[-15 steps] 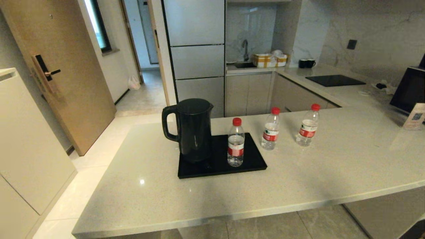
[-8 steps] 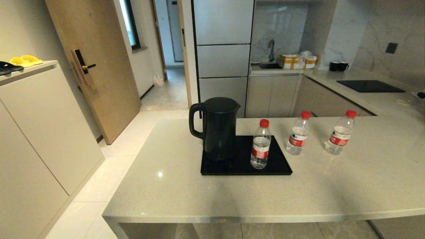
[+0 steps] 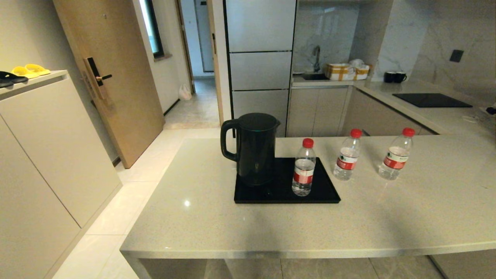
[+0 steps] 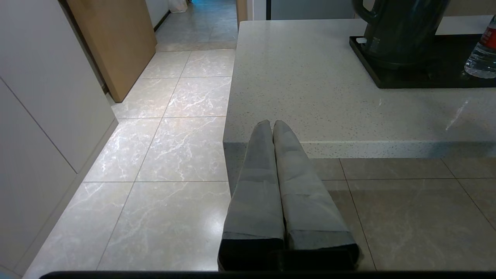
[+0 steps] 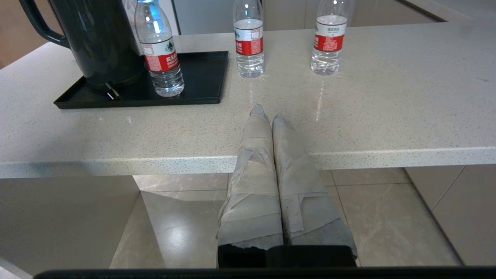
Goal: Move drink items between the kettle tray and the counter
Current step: Pick up the bottled water
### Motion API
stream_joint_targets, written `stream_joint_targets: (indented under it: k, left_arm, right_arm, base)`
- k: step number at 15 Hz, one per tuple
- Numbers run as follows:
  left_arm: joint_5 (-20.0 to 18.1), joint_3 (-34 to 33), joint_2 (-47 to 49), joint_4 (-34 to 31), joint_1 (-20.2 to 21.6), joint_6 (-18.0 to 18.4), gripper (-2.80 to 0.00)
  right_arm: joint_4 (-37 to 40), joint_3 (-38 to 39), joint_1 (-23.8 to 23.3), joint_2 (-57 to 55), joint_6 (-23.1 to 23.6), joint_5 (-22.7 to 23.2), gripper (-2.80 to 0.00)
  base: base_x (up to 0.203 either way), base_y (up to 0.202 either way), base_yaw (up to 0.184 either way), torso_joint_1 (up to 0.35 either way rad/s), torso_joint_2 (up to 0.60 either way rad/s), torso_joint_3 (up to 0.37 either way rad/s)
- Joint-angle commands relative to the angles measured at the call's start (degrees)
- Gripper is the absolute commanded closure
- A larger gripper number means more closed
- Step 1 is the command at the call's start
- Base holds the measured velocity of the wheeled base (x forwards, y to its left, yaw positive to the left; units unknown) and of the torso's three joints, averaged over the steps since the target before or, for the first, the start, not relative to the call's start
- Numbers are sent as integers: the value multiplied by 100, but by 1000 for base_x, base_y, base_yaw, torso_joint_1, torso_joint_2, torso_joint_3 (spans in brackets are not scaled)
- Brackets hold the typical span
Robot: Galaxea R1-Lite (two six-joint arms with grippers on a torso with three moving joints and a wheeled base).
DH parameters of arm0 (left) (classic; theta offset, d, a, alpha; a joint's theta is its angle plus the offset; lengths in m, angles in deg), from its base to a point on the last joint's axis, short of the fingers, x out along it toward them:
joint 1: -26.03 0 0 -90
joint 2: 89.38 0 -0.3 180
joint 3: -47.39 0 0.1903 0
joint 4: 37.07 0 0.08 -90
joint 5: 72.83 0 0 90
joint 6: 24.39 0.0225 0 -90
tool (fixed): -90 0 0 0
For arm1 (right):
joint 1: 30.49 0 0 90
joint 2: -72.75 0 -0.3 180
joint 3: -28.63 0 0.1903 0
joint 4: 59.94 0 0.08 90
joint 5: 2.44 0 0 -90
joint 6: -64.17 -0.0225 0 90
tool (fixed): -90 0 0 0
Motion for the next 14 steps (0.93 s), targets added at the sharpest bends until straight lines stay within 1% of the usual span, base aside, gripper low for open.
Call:
stream_joint_targets:
  k: [1,8,9,14]
  left_arm:
    - [-2,-1,-2,-9,0,19,0]
    - [6,-1,-2,-9,0,37,0]
    - [6,-1,1,-9,0,37,0]
    - [15,-1,6,-9,0,45,0]
  right_arm:
    - [0,0,1,-10,-3,0,0]
    - [0,0,1,-10,-3,0,0]
    - [0,0,1,-10,-3,0,0]
    - [0,0,1,-10,6,0,0]
  base:
    - [0,0,0,0,0,0]
    - [0,0,0,0,0,0]
    - [6,-71,7,10,-1,5]
    - [1,-174,8,3,1,1]
